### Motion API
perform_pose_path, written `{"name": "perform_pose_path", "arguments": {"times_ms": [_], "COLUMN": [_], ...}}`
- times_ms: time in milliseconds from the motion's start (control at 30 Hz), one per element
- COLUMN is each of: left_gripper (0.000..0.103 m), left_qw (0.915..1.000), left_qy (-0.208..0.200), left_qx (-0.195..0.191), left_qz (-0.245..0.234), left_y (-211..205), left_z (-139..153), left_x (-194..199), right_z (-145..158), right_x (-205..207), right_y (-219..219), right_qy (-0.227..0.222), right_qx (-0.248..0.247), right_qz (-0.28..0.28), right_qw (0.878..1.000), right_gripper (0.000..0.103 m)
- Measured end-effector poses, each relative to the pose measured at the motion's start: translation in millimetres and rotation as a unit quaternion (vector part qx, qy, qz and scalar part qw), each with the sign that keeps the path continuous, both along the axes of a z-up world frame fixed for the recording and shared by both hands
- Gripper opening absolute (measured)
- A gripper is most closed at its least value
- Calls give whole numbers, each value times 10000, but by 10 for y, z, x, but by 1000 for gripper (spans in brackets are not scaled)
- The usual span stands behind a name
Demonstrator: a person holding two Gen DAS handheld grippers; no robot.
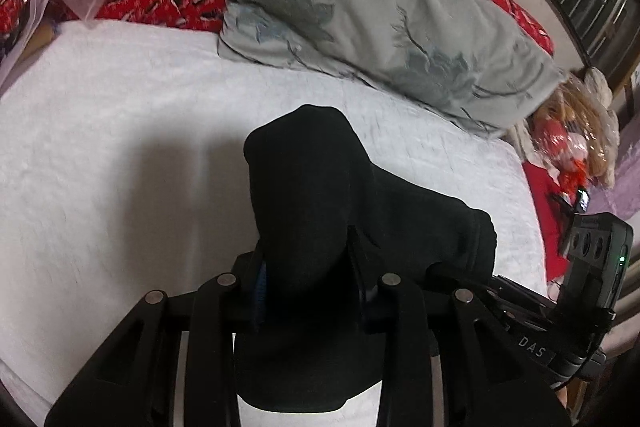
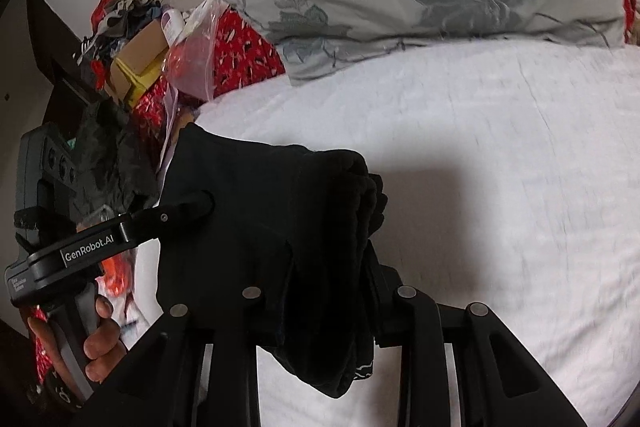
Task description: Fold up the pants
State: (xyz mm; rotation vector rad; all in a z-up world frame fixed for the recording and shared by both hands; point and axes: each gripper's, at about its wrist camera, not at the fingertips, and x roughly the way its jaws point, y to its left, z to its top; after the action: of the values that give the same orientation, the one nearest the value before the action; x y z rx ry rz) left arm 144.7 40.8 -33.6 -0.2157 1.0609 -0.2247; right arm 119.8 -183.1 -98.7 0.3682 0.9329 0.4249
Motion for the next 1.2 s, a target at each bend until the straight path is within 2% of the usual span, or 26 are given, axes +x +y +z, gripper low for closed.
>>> {"name": "perform_pose_path", "arguments": {"times_ms": [100, 233, 300, 367, 467, 567, 700, 767, 800, 867, 900, 967, 1067, 1200], "left_gripper": [30, 31, 37, 41, 44, 44, 44, 44, 44, 51, 57, 57, 59, 70], "left_qw": [9998, 9983, 9978, 9977, 9974, 9971, 9958, 9944, 9938, 9926, 9919, 9907, 9882, 9839], "left_qy": [127, 470, 529, 511, 524, 505, 324, 210, 153, 82, 51, -40, -89, -194], "left_qx": [155, 338, 371, 419, 490, 551, 852, 1029, 1097, 1208, 1260, 1345, 1505, 1742], "left_qz": [53, 111, 136, 121, 94, 140, 121, 92, 96, 119, 138, 187, 266, 364], "left_y": [14, 61, 88, 97, 99, 103, 68, 30, 9, -21, -37, -66, -96, -131], "left_z": [-142, -502, -610, -635, -617, -546, -418, -346, -306, -255, -232, -181, -133, -87], "left_x": [177, 298, 311, 317, 320, 255, 86, -39, -116, -243, -313, -471, -667, -907], "right_z": [-74, -264, -342, -380, -370, -295, -74, 21, 74, 181, 226, 312, 384, 435], "right_x": [166, 340, 387, 398, 388, 315, 86, -42, -118, -306, -396, -594, -887, -1233], "right_y": [67, 123, 102, 60, -31, -100, -123, -114, -107, -93, -81, -56, -40, 28], "right_qy": [67, 226, 294, 288, 277, 246, 43, -1, -43, -149, -197, -280, -433, -731], "right_qx": [-133, -377, -465, -591, -639, -620, -768, -879, -945, -1007, -1040, -1135, -1260, -1806], "right_qz": [11, -8, -59, -107, -174, -255, -273, -313, -324, -326, -349, -433, -458, -487], "right_qw": [9999, 9990, 9985, 9978, 9974, 9974, 9967, 9956, 9950, 9943, 9938, 9922, 9900, 9796], "right_gripper": [29, 31, 35, 46, 54, 55, 57, 72, 77, 89, 92, 102, 103, 103]}}
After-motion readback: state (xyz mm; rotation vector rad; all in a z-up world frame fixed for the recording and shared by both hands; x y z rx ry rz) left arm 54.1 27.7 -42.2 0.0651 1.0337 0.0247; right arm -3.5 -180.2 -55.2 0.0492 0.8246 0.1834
